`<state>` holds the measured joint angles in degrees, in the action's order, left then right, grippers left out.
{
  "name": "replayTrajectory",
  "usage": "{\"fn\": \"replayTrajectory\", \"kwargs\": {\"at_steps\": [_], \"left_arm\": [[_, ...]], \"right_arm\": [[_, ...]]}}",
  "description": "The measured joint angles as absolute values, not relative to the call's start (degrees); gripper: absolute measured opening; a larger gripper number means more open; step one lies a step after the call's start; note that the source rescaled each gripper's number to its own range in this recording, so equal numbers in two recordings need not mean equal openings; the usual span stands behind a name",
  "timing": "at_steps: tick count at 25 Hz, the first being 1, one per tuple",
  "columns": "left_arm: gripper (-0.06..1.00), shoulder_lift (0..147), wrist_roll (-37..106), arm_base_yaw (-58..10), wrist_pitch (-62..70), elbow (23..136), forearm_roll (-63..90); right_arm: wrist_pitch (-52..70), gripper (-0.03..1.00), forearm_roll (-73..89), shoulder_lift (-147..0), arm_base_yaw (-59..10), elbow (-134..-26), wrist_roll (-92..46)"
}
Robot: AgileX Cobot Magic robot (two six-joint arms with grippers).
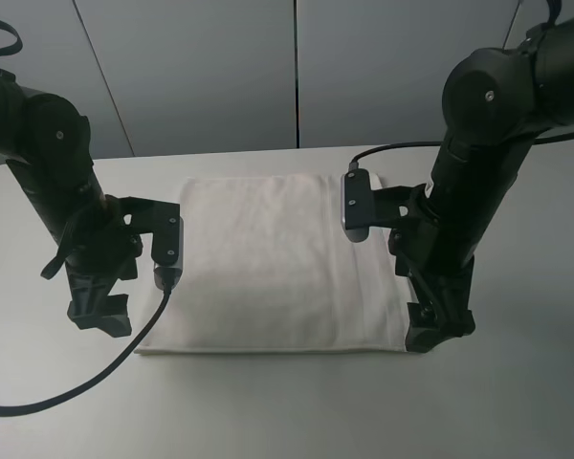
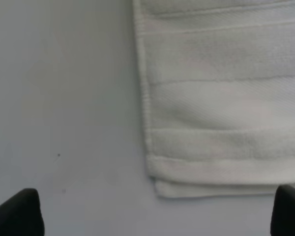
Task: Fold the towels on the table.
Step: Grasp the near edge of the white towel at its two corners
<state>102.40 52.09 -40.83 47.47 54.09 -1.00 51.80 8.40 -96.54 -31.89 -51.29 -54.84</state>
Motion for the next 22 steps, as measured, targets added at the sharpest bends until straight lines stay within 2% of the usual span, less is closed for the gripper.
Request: {"fn": "replayTrajectory", "kwargs": {"at_steps": [6,22], "left_arm": [[1.00,105.4,51.8,-41.0,46.2,54.1,-1.3],[1.00,110.6,52.3,-44.0,41.7,54.1,0.0]], "right_arm": [[46.6,1.00,8.3,-96.6,-31.9,-46.8,-56.2],[43.5,1.00,8.1,-100.7,-33.6,-46.6,-56.5]]}}
